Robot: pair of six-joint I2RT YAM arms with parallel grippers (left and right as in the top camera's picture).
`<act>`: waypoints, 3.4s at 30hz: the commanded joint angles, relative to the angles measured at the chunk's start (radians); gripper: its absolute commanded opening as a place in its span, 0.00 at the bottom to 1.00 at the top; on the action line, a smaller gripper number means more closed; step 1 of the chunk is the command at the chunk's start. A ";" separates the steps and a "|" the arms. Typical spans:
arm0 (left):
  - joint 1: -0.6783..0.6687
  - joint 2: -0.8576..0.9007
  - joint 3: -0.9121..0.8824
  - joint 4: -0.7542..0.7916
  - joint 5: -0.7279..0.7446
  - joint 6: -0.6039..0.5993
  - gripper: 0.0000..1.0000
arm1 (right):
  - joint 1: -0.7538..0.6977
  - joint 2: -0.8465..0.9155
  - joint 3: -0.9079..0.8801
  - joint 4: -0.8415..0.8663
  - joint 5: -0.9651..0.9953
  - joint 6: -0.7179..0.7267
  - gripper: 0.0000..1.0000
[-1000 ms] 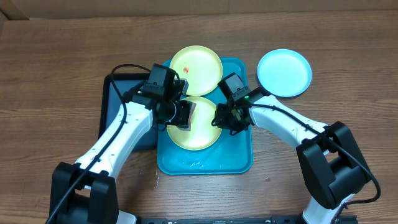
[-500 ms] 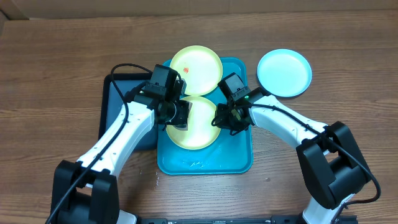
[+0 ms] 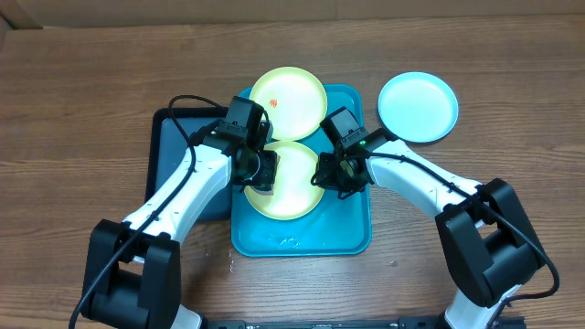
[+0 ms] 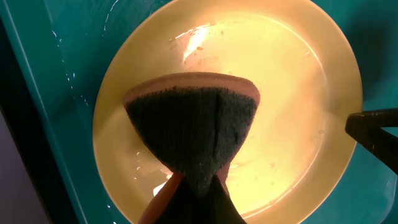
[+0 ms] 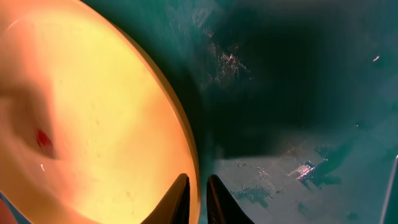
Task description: Clean dirty plates on tray and stack at the side
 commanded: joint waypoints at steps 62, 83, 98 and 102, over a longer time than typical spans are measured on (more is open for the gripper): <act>-0.007 0.005 -0.003 0.006 -0.051 -0.059 0.04 | 0.076 -0.010 -0.005 0.009 0.064 0.000 0.09; -0.008 0.041 -0.013 -0.023 -0.111 -0.084 0.04 | 0.076 -0.010 -0.005 0.015 0.063 0.000 0.04; -0.007 0.083 -0.016 0.001 -0.109 -0.084 0.04 | 0.076 -0.010 -0.005 0.032 0.063 0.000 0.18; -0.007 0.083 -0.016 0.000 -0.109 -0.084 0.04 | 0.078 -0.010 -0.005 0.035 0.063 0.000 0.17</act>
